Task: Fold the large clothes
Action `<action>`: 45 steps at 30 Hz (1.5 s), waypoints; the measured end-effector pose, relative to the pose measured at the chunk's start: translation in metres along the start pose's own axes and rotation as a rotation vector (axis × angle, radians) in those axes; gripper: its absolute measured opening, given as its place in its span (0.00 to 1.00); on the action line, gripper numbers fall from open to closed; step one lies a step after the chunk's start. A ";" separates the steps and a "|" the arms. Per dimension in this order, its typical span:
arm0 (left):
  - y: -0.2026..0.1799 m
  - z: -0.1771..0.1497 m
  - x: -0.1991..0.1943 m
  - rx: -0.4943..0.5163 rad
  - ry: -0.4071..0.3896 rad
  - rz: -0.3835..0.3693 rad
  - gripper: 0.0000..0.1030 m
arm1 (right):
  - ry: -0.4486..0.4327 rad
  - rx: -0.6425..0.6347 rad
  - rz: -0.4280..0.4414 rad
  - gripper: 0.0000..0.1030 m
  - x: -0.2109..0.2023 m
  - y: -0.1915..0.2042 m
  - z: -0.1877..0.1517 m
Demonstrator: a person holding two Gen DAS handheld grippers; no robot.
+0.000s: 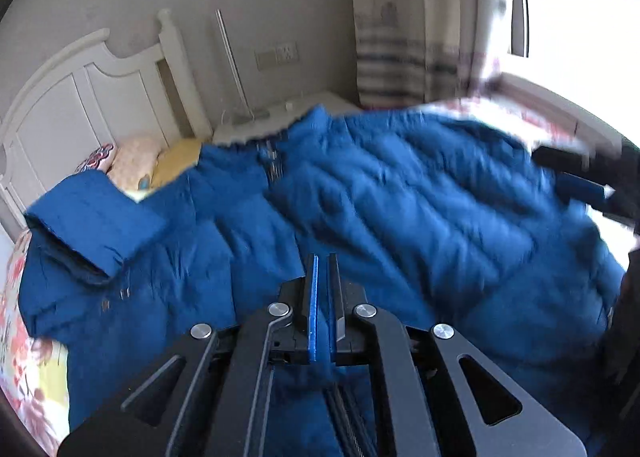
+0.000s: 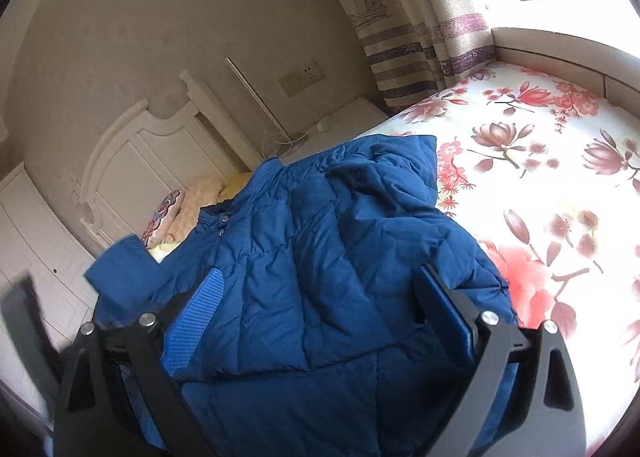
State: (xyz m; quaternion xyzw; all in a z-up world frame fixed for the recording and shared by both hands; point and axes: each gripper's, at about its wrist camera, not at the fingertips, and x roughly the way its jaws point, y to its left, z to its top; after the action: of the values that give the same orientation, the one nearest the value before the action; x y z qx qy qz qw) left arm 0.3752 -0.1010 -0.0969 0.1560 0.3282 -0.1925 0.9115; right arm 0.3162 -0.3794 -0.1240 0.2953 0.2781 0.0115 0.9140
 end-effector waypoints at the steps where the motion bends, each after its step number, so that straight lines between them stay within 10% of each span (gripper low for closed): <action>1: 0.001 -0.003 -0.003 -0.001 0.004 -0.008 0.12 | 0.000 0.001 0.003 0.93 -0.001 -0.002 0.000; 5: 0.031 -0.016 -0.037 -0.057 -0.060 0.106 0.81 | 0.002 0.008 0.015 0.93 -0.002 -0.002 -0.001; 7: 0.053 -0.024 -0.051 -0.131 -0.089 0.172 0.79 | 0.002 0.012 0.021 0.93 -0.001 -0.003 0.000; 12: 0.112 -0.048 -0.041 -0.333 0.064 0.282 0.27 | 0.007 0.006 0.018 0.93 0.000 -0.003 0.000; 17: 0.123 -0.064 -0.030 -0.358 0.084 0.243 0.24 | 0.013 -0.025 -0.011 0.93 0.002 0.005 -0.003; 20: 0.142 -0.073 -0.071 -0.502 -0.130 0.246 0.26 | 0.001 -0.109 -0.065 0.90 -0.002 0.023 -0.005; 24: 0.187 -0.102 -0.119 -0.784 -0.312 0.382 0.57 | 0.004 -0.337 -0.011 0.90 -0.001 0.090 -0.015; 32: 0.242 -0.146 -0.129 -1.069 -0.250 0.514 0.63 | 0.282 -0.881 0.218 0.83 0.101 0.285 -0.066; 39: 0.239 -0.147 -0.121 -1.061 -0.227 0.543 0.81 | 0.452 -1.007 0.143 0.81 0.195 0.361 -0.106; 42: 0.247 -0.149 -0.112 -1.070 -0.205 0.526 0.81 | 0.456 -1.063 0.093 0.42 0.214 0.365 -0.119; 45: 0.248 -0.152 -0.115 -1.097 -0.210 0.524 0.81 | 0.409 -0.929 0.290 0.21 0.188 0.363 -0.093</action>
State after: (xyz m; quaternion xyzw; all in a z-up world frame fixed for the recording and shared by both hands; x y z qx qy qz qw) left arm 0.3242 0.2073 -0.0938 -0.2797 0.2387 0.2204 0.9034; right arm 0.4795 0.0051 -0.0827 -0.1139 0.3725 0.3173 0.8646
